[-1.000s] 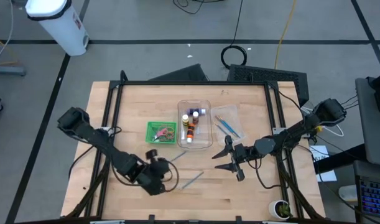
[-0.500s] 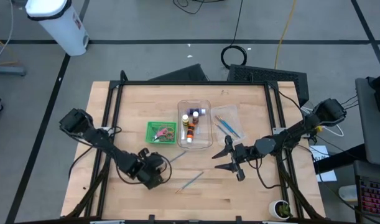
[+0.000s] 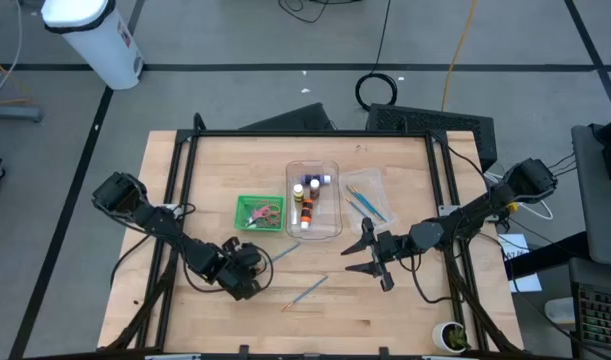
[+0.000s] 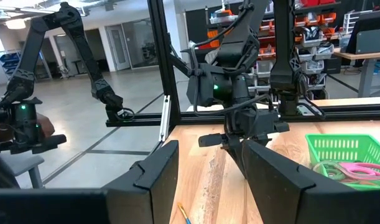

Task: Pick & Place Paint Supplies
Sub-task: Put the blue paint brush into the white bin

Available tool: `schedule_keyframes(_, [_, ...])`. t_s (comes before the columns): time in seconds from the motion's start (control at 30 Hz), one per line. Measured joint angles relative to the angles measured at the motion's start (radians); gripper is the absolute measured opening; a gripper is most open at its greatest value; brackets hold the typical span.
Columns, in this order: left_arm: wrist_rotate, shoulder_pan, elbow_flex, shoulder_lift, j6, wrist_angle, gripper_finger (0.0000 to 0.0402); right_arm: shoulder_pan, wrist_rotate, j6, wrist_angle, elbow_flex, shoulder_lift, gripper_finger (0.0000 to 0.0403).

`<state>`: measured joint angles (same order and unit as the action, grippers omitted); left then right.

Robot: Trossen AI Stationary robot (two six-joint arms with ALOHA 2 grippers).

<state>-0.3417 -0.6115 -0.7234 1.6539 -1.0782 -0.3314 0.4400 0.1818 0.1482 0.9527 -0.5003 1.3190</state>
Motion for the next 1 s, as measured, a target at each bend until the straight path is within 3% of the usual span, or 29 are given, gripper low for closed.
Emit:
schedule_keyframes(0.23, [0.002,-0.018,0.000,0.013,-0.039,0.006,0.0008,0.000,0.000,0.000,0.000,0.000,0.000,0.0169])
schedule_keyframes(0.53, [-0.001,-0.028,-0.025,0.016,-0.073,-0.058,0.0005,0.000,0.000,0.001,0.000,0.000,0.000,0.0169])
schedule_keyframes(0.8, [0.033,-0.075,-0.245,-0.014,-0.059,-0.391,0.0001,0.000,0.001,-0.002,0.006,0.000,0.000,0.0169])
schedule_keyframes(1.0, [-0.019,-0.093,-0.388,-0.010,0.000,-0.440,0.0001,0.028,0.081,-0.007,0.018,-0.015,0.027,0.0169])
